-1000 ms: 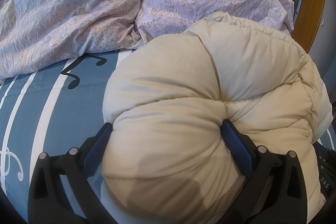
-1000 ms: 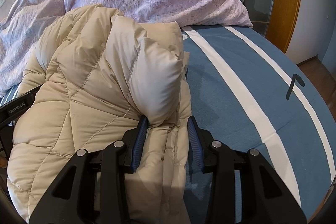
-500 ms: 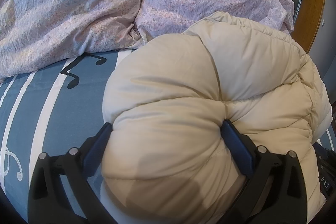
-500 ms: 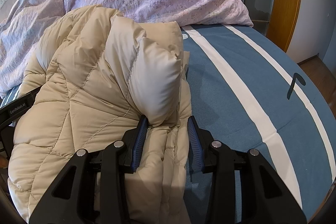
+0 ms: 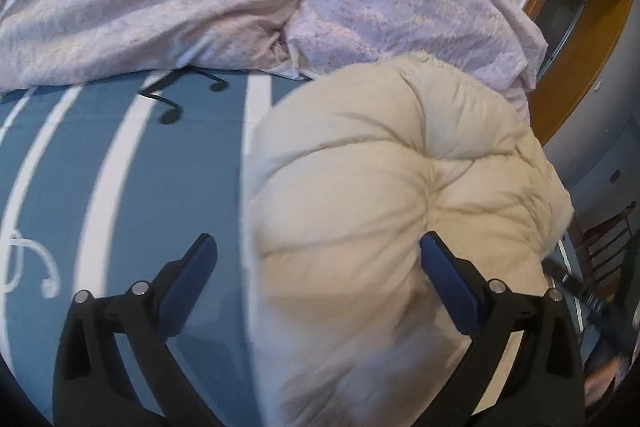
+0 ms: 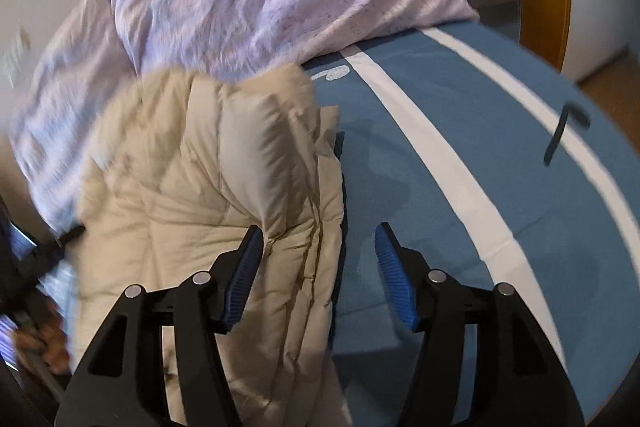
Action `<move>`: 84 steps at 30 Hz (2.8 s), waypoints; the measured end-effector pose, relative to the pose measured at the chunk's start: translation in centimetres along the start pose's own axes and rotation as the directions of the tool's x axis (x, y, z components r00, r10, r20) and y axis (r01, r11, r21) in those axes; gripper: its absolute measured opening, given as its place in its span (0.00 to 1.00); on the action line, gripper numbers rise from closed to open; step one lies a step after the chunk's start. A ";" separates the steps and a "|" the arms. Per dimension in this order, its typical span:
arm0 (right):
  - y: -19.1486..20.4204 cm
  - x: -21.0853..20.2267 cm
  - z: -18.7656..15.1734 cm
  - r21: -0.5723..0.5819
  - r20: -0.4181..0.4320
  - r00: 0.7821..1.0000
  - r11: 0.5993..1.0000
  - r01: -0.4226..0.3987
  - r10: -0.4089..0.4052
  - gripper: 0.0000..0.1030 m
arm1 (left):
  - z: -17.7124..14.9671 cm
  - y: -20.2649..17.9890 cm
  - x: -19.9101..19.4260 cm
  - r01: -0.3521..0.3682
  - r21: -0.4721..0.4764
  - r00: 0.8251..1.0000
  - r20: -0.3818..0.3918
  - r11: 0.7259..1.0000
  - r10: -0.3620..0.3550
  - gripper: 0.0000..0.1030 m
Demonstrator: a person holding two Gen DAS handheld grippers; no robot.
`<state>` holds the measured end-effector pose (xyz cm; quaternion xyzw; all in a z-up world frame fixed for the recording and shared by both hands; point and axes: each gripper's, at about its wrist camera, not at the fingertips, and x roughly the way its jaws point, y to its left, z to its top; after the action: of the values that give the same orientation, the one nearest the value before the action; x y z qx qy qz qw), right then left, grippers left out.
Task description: Fold large clothes
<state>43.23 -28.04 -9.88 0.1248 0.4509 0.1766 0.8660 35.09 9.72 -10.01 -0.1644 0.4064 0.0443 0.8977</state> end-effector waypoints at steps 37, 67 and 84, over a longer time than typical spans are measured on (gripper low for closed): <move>1.3 6.1 0.9 0.243 -0.181 0.870 0.878 -0.411 0.458 0.77 | -1.6 0.9 3.4 0.275 -0.152 0.946 -0.132 0.949 -0.296 0.92; 15.4 9.9 4.6 0.118 -0.237 0.727 0.762 -0.637 0.644 0.27 | 1.5 10.7 -6.6 0.244 -0.190 0.965 0.141 0.951 -0.220 0.37; 19.9 16.9 4.0 0.071 -0.309 0.751 0.801 -0.594 0.584 0.27 | 2.0 17.3 -2.9 0.082 -0.219 0.992 0.111 0.972 -0.059 0.43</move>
<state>51.69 -3.12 -12.58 0.2167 0.5180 0.4651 0.6844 30.86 26.85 -11.14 -0.2758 0.3454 0.0662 0.8946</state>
